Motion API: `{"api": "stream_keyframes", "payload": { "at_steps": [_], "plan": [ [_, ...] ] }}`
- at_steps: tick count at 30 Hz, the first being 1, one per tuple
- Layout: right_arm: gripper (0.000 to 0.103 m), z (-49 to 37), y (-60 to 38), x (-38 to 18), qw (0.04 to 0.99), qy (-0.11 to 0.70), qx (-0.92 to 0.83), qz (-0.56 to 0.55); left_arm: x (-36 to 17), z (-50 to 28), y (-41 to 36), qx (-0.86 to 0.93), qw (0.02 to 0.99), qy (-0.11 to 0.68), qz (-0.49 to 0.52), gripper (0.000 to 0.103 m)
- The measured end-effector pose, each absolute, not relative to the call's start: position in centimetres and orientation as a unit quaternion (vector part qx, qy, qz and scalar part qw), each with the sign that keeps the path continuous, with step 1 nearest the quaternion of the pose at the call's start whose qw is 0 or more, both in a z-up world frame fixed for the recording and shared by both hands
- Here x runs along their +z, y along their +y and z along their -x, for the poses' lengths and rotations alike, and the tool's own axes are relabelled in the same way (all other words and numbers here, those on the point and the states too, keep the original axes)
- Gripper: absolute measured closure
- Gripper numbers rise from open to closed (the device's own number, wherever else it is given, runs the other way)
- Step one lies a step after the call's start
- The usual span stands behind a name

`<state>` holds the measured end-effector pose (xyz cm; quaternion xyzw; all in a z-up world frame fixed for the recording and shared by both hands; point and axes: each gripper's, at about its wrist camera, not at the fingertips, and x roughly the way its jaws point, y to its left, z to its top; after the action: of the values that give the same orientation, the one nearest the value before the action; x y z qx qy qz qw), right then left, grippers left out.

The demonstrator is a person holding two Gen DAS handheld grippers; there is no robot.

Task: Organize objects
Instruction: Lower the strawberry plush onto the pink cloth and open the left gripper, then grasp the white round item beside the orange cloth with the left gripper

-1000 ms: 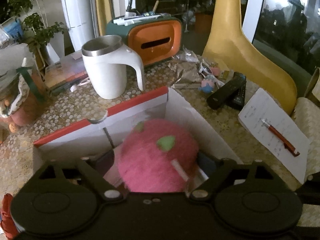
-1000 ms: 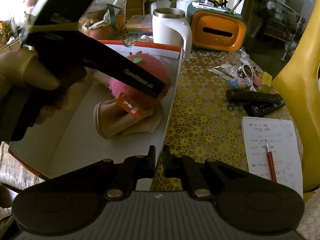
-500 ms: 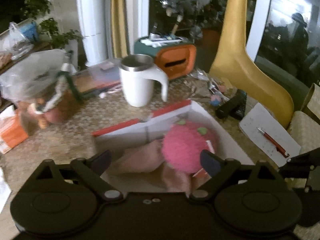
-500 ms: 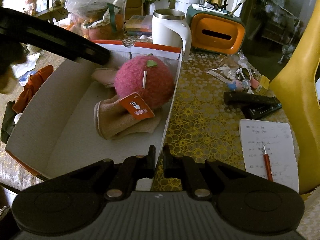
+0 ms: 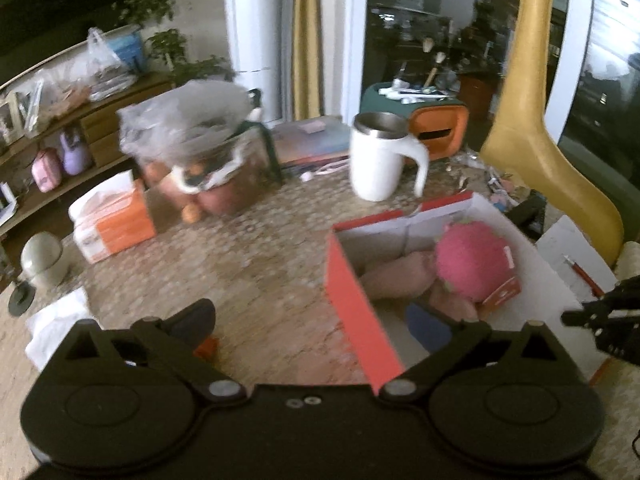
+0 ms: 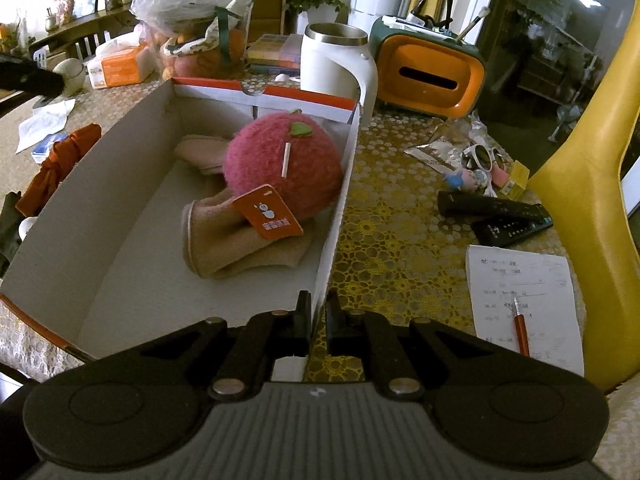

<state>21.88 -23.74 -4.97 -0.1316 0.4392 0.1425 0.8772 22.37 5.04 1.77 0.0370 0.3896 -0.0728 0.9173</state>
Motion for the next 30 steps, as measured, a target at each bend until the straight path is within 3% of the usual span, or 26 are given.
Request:
{"api": "stream_keyframes", "payload": {
  "at_steps": [18, 30],
  "plan": [
    [0.096, -21.5, -23.3, -5.4, 0.874, 0.445, 0.138, 0.14, -5.5, -13.0, 5.4, -0.047, 0.915, 0.393, -0.073, 0.001],
    [0.096, -21.5, -23.2, -5.4, 0.873, 0.446, 0.138, 0.141, -10.2, -12.3, 5.0, -0.037, 0.91, 0.404, -0.084, 0.006]
  ]
}}
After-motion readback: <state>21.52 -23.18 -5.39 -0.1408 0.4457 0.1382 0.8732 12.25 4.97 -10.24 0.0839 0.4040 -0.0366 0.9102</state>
